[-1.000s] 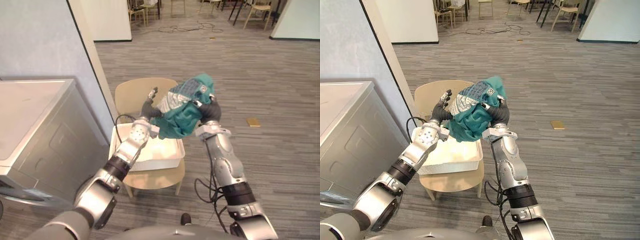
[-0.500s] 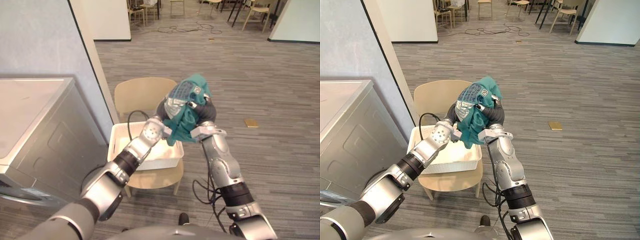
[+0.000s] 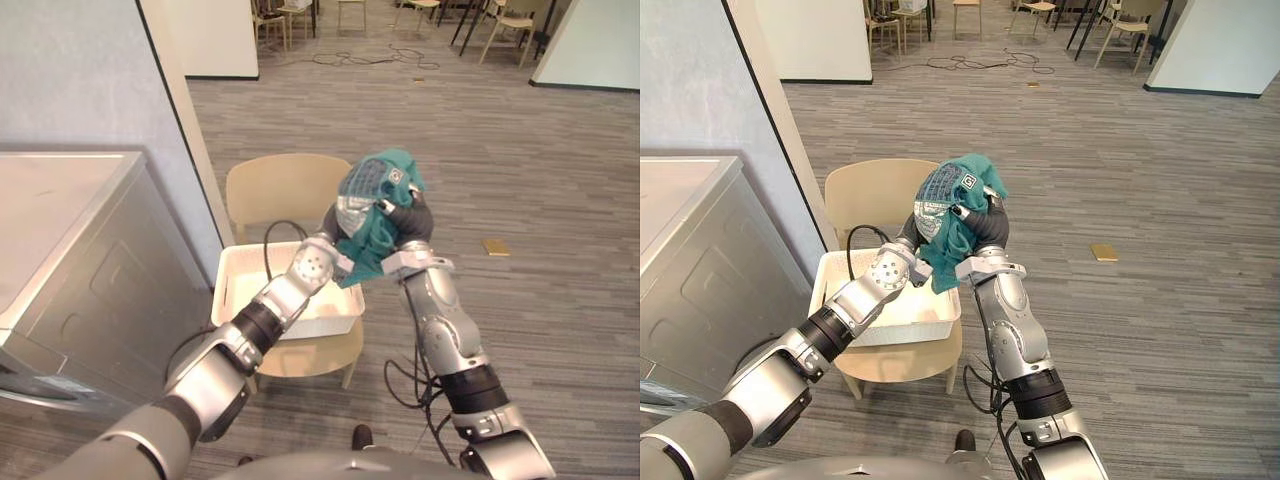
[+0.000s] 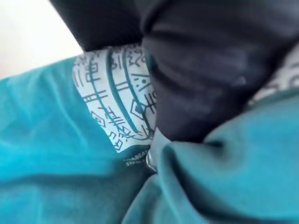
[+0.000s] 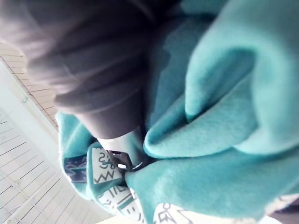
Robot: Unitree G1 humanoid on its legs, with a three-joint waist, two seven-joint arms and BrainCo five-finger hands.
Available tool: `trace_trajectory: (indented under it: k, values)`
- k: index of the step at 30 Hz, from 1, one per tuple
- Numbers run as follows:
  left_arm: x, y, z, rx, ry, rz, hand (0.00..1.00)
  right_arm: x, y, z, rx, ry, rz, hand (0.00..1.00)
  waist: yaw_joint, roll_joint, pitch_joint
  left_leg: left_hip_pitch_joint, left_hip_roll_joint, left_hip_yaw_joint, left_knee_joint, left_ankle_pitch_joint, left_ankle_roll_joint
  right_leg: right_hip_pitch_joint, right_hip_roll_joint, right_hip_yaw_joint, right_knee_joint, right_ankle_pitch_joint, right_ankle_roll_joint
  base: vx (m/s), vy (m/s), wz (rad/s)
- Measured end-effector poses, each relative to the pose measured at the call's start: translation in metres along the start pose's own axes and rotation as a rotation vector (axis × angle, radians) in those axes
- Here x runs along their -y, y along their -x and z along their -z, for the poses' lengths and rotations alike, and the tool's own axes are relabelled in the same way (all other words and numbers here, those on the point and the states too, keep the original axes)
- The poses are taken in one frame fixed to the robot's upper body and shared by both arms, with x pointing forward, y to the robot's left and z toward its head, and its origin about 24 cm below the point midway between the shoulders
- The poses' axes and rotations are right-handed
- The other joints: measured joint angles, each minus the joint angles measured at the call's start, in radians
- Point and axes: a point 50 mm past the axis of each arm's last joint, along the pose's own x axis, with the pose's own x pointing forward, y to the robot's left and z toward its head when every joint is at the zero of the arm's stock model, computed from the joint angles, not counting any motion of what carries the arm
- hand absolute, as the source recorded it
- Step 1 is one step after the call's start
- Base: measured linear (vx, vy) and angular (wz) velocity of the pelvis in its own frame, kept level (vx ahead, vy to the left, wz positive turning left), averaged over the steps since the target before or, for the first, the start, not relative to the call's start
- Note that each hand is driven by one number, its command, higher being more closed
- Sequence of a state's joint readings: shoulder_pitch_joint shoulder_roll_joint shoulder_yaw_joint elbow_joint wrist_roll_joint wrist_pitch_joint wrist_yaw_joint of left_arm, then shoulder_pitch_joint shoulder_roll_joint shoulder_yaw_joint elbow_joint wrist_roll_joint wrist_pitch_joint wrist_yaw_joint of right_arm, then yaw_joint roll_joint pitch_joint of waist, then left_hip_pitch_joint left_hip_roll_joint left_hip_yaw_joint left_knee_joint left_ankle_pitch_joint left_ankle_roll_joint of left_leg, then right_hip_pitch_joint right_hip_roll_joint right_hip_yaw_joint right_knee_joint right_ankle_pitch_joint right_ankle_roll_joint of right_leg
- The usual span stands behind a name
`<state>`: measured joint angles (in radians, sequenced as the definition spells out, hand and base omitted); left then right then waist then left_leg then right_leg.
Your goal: Pick up the laundry basket with both hands and put the clothes into the washing machine.
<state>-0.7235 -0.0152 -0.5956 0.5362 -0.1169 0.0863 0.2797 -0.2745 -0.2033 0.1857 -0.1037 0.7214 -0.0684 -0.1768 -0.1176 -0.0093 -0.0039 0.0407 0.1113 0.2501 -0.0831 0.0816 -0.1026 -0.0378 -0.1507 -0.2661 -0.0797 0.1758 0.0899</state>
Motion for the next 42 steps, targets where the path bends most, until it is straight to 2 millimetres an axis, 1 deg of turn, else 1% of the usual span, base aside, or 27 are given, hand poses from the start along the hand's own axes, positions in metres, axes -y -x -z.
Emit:
trace_trajectory:
  k: [5,6,10,14,15,16,17,19,20,22,23,24,25,27,28,30,31,33,34,35,37,38,39,40,41,42]
  values:
    - [0.001,0.000,-0.001,0.004,0.008,-0.002,1.00,0.000,0.000,-0.001,0.009,-0.023,0.000,1.00,0.000,-0.006,0.001,0.000,0.000,0.000,0.000,0.000,0.000,0.000,0.000,0.000,0.000,0.000,0.000,0.00,0.000,0.00]
    - [0.001,0.000,-0.001,0.003,0.010,-0.004,1.00,0.000,0.000,-0.001,0.010,-0.024,-0.001,0.00,0.000,-0.007,0.001,0.000,0.000,0.000,0.000,0.000,0.000,0.000,0.000,0.000,0.000,0.000,0.000,0.00,0.000,0.00]
    - [0.000,0.000,-0.001,0.000,0.017,-0.012,1.00,0.001,0.004,0.000,0.009,-0.027,0.004,0.00,0.002,-0.010,0.001,0.000,0.001,0.000,0.000,0.000,0.000,0.000,0.000,0.000,0.000,0.000,0.000,0.00,0.000,0.00]
    - [-0.011,0.000,0.004,-0.014,0.012,-0.038,1.00,0.010,0.027,0.011,-0.042,-0.053,0.010,0.00,0.001,-0.015,0.004,0.000,0.001,0.001,-0.001,0.000,0.000,-0.001,0.000,0.002,0.000,0.000,0.000,0.00,0.000,0.00]
    - [-0.018,0.001,0.008,-0.025,0.018,-0.058,1.00,0.013,0.037,0.017,-0.076,-0.081,0.007,0.00,0.000,-0.017,0.005,0.000,0.001,0.001,-0.001,0.000,0.000,-0.002,0.001,0.003,0.000,-0.001,0.001,0.00,0.000,-0.04]
    - [-0.027,0.002,0.013,-0.044,0.048,-0.096,1.00,0.015,0.051,0.029,-0.152,-0.113,0.005,0.00,-0.002,-0.021,0.008,0.001,0.001,0.001,-0.001,-0.001,0.000,-0.002,0.001,0.005,0.000,-0.001,0.001,0.00,0.000,-0.04]
    - [-0.030,0.003,0.014,-0.048,0.054,-0.106,1.00,0.015,0.055,0.032,-0.171,-0.121,0.004,0.00,-0.003,-0.021,0.008,0.001,0.001,0.001,-0.001,-0.002,0.000,-0.002,0.001,0.005,0.000,-0.002,0.002,0.00,0.000,0.00]
    - [-0.046,0.005,0.019,-0.063,0.101,-0.171,1.00,0.020,0.089,0.059,-0.341,-0.151,0.022,0.00,-0.002,-0.026,0.011,0.001,0.001,0.004,-0.001,-0.005,-0.001,-0.003,0.009,0.005,0.000,-0.007,0.007,0.00,0.000,0.00]
    - [-0.050,0.006,0.020,-0.066,0.112,-0.188,1.00,0.020,0.099,0.065,-0.386,-0.164,0.026,0.00,0.000,-0.026,0.011,0.001,0.001,0.006,-0.001,-0.006,0.000,-0.003,0.010,0.006,0.000,-0.008,0.007,0.00,0.000,0.00]
    - [-0.071,0.013,0.024,-0.059,0.158,-0.265,1.00,0.020,0.134,0.085,-0.529,-0.215,0.046,0.00,-0.003,-0.025,0.011,0.001,0.001,0.016,-0.001,-0.011,-0.003,-0.007,0.011,0.011,0.000,-0.009,0.008,0.00,0.000,-0.08]
    - [-0.076,0.015,0.025,-0.055,0.170,-0.285,1.00,0.021,0.141,0.087,-0.550,-0.225,0.061,0.00,-0.003,-0.025,0.010,0.000,0.001,0.022,-0.001,-0.011,-0.003,-0.010,0.012,0.012,0.000,-0.009,0.007,0.00,-0.006,-0.15]
    - [-0.087,0.020,0.028,-0.050,0.202,-0.332,1.00,0.024,0.153,0.090,-0.576,-0.241,0.083,0.00,-0.004,-0.025,0.010,-0.002,0.001,0.025,-0.001,-0.012,-0.004,-0.017,0.013,0.016,0.000,-0.008,0.007,0.01,-0.010,-0.13]
    - [-0.091,0.023,0.031,-0.054,0.214,-0.355,1.00,0.026,0.157,0.090,-0.584,-0.244,0.094,0.00,-0.006,-0.025,0.010,-0.002,0.001,0.026,0.000,-0.012,-0.004,-0.018,0.013,0.019,0.000,-0.008,0.007,0.01,-0.014,-0.11]
    - [-0.106,0.038,0.048,-0.092,0.247,-0.440,1.00,0.036,0.170,0.088,-0.594,-0.249,0.151,0.00,-0.017,-0.023,0.007,-0.001,0.002,0.026,0.004,-0.012,-0.004,-0.018,0.015,0.024,0.000,-0.009,0.007,0.01,-0.007,-0.02]
    - [-0.109,0.042,0.052,-0.104,0.258,-0.459,1.00,0.039,0.172,0.085,-0.584,-0.248,0.170,0.00,-0.018,-0.023,0.006,-0.001,0.002,0.027,0.004,-0.012,-0.004,-0.018,0.016,0.025,0.000,-0.009,0.006,0.02,-0.016,-0.05]
    - [-0.124,0.067,0.071,-0.136,0.319,-0.564,1.00,0.050,0.174,0.069,-0.495,-0.250,0.238,0.00,-0.023,-0.017,0.003,-0.002,0.003,0.035,0.004,-0.012,-0.004,-0.027,0.018,0.033,0.000,-0.009,0.006,0.01,-0.017,-0.14]
    - [-0.128,0.075,0.076,-0.143,0.340,-0.595,1.00,0.053,0.174,0.065,-0.469,-0.247,0.259,0.00,-0.023,-0.016,0.001,-0.002,0.003,0.038,0.004,-0.012,-0.004,-0.029,0.018,0.035,0.000,-0.009,0.006,0.01,-0.017,-0.17]
    - [-0.142,0.111,0.096,-0.181,0.385,-0.715,1.00,0.075,0.178,0.050,-0.362,-0.230,0.387,0.00,-0.023,-0.007,-0.004,-0.001,0.003,0.048,0.004,-0.012,-0.004,-0.031,0.018,0.037,0.000,-0.009,0.006,0.01,-0.015,-0.08]
    - [-0.145,0.121,0.101,-0.188,0.392,-0.747,1.00,0.081,0.180,0.046,-0.337,-0.223,0.423,0.00,-0.022,-0.005,-0.006,-0.001,0.003,0.048,0.004,-0.012,-0.004,-0.031,0.018,0.038,0.000,-0.009,0.006,0.00,0.000,0.00]
    - [-0.150,0.141,0.110,-0.201,0.418,-0.816,1.00,0.094,0.187,0.040,-0.295,-0.208,0.504,0.00,-0.020,-0.001,-0.009,0.000,0.003,0.049,0.004,-0.012,-0.004,-0.031,0.018,0.039,0.000,-0.009,0.006,0.00,0.000,0.00]
    - [-0.152,0.176,0.127,-0.255,0.450,-0.918,1.00,0.119,0.203,0.035,-0.242,-0.188,0.682,0.00,-0.010,0.005,-0.023,0.000,0.003,0.049,0.004,-0.012,-0.004,-0.029,0.018,0.039,0.000,-0.009,0.004,0.00,0.000,0.00]
    - [-0.151,0.186,0.132,-0.276,0.460,-0.941,1.00,0.126,0.209,0.035,-0.232,-0.185,0.734,0.00,-0.005,0.007,-0.025,0.003,0.003,0.049,0.004,-0.012,-0.004,-0.026,0.018,0.039,0.000,-0.010,0.004,0.02,-0.016,0.04]
    - [-0.148,0.207,0.144,-0.331,0.479,-0.984,1.00,0.142,0.224,0.035,-0.241,-0.144,0.856,0.00,0.009,0.010,-0.027,0.013,0.003,0.048,0.004,-0.013,-0.004,-0.013,0.017,0.037,0.000,-0.013,0.003,0.01,-0.012,0.10]
    - [-0.144,0.219,0.151,-0.369,0.483,-1.001,1.00,0.152,0.234,0.035,-0.249,-0.115,0.928,0.00,0.013,0.016,-0.031,0.014,0.003,0.047,0.004,-0.017,-0.003,-0.006,0.016,0.033,0.000,-0.016,0.006,0.00,-0.006,0.14]
    - [-0.142,0.227,0.155,-0.390,0.490,-1.007,1.00,0.157,0.242,0.035,-0.255,-0.096,0.985,0.00,0.014,0.018,-0.032,0.015,0.003,0.045,0.002,-0.027,-0.003,0.001,0.016,0.029,0.000,-0.020,0.008,-0.02,0.003,0.15]
    - [-0.137,0.242,0.163,-0.433,0.501,-1.019,1.00,0.169,0.256,0.035,-0.260,-0.069,1.096,0.00,0.024,0.024,-0.041,0.016,0.003,0.045,-0.001,-0.032,-0.002,0.004,0.016,0.028,0.000,-0.025,0.010,-0.03,0.003,0.08]
